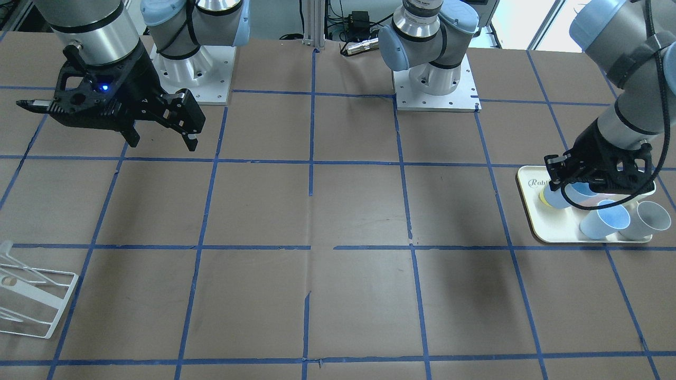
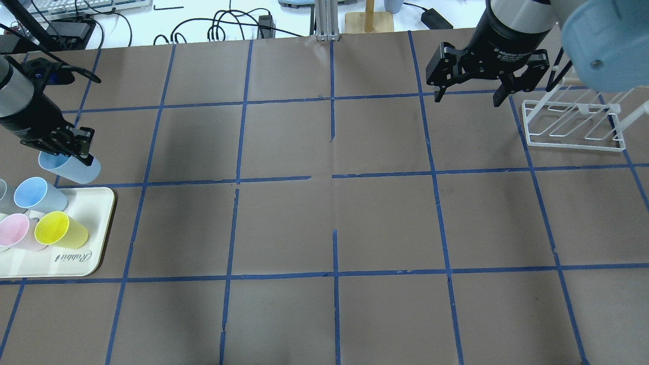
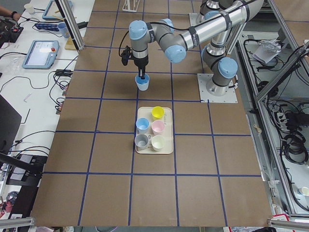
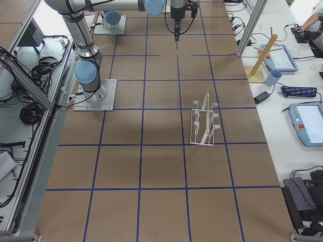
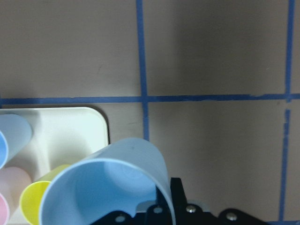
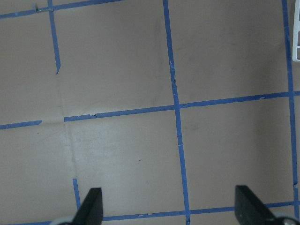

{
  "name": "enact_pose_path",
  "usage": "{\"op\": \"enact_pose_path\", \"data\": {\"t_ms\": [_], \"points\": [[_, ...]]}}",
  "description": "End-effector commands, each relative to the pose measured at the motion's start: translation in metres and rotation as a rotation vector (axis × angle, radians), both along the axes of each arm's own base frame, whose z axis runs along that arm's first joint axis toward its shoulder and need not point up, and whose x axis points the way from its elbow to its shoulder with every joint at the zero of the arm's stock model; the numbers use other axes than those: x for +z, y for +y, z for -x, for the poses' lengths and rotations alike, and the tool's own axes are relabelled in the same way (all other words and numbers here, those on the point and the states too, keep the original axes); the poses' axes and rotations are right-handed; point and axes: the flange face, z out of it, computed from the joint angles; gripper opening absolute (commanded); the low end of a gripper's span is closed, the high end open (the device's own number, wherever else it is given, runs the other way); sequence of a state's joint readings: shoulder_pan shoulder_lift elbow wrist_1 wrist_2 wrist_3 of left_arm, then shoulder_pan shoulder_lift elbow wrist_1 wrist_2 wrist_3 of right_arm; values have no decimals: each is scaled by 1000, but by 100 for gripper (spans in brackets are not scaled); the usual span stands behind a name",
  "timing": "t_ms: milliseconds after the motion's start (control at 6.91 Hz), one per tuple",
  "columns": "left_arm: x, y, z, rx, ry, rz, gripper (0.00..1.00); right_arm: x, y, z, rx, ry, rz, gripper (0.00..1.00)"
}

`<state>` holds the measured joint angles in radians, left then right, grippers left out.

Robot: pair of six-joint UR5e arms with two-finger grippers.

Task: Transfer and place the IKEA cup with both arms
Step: 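Carry the cup with the left gripper down onto the white tray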

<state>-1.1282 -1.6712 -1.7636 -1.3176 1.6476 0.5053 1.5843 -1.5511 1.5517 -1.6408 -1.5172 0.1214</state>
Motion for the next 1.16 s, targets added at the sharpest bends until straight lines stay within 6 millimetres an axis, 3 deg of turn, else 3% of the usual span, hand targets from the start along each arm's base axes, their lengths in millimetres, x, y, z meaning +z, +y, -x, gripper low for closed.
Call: {"op": "enact_pose_path", "data": {"t_ms": [0,145,434,579,724,1013], "points": [[-35,-15,-20,-32,-68,-39,0,-2,0,0,4,0,-3,100],[-56,-24,-29,-36,-64,-52,0,-3,0,0,4,2,-5,100],[-91,-18,-77,-15,-27,-102,0,-3,0,0,5,0,-5,100],[-105,-21,-86,-29,-36,-86,0,-3,0,0,7,2,-5,100],[-127,-12,-82,-28,-16,-115,0,-3,0,0,5,2,-5,100],[-141,-8,-82,-41,-41,-82,0,-3,0,0,4,0,-6,100]]}}
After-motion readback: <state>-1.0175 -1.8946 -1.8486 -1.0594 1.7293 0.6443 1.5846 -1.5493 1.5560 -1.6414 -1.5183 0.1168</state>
